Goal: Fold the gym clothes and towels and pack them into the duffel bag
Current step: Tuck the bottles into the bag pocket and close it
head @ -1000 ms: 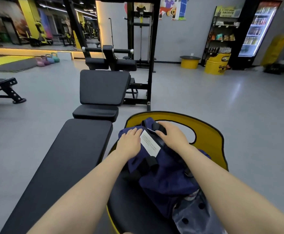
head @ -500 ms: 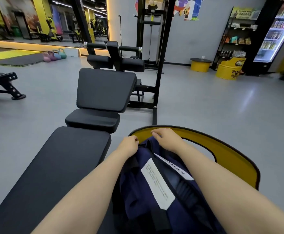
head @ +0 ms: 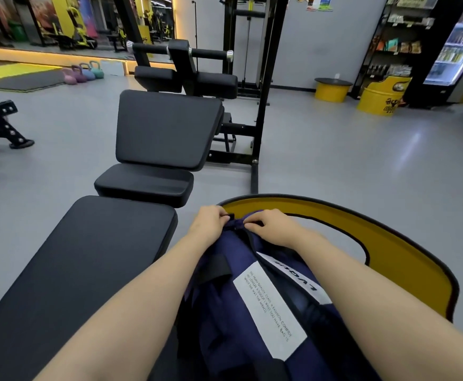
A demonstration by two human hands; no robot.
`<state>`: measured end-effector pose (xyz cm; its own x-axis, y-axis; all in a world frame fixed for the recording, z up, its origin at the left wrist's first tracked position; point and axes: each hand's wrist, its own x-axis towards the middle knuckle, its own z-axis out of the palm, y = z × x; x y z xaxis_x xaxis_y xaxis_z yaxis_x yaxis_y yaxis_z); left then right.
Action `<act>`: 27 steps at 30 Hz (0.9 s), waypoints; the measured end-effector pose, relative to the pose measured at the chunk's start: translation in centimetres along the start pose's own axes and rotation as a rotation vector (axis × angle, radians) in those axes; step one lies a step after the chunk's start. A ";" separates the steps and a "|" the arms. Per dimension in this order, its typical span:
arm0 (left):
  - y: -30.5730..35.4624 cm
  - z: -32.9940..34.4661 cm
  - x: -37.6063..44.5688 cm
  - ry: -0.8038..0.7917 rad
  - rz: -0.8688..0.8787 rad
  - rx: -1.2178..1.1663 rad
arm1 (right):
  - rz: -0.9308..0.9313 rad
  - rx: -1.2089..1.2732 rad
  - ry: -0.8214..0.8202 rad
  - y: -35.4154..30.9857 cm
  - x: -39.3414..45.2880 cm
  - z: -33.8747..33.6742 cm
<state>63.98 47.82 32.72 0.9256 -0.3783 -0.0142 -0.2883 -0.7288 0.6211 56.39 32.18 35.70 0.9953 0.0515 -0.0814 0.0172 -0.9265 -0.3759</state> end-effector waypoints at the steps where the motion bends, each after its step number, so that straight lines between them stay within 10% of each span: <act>1: 0.0 -0.4 0.0 0.030 -0.012 -0.030 | -0.003 0.003 0.019 0.0 0.1 0.1; 17: -0.2 -2.2 0.4 0.050 -0.082 -0.133 | -0.231 -0.388 0.134 -2.9 2.7 1.7; 27: -0.6 -1.0 -0.1 0.032 -0.066 -0.227 | -0.132 -0.114 0.127 -1.8 1.9 2.2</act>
<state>64.30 48.84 33.12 0.9489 -0.3132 -0.0374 -0.1681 -0.6026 0.7801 58.01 34.80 34.20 0.9875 0.1347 0.0816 0.1520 -0.9513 -0.2684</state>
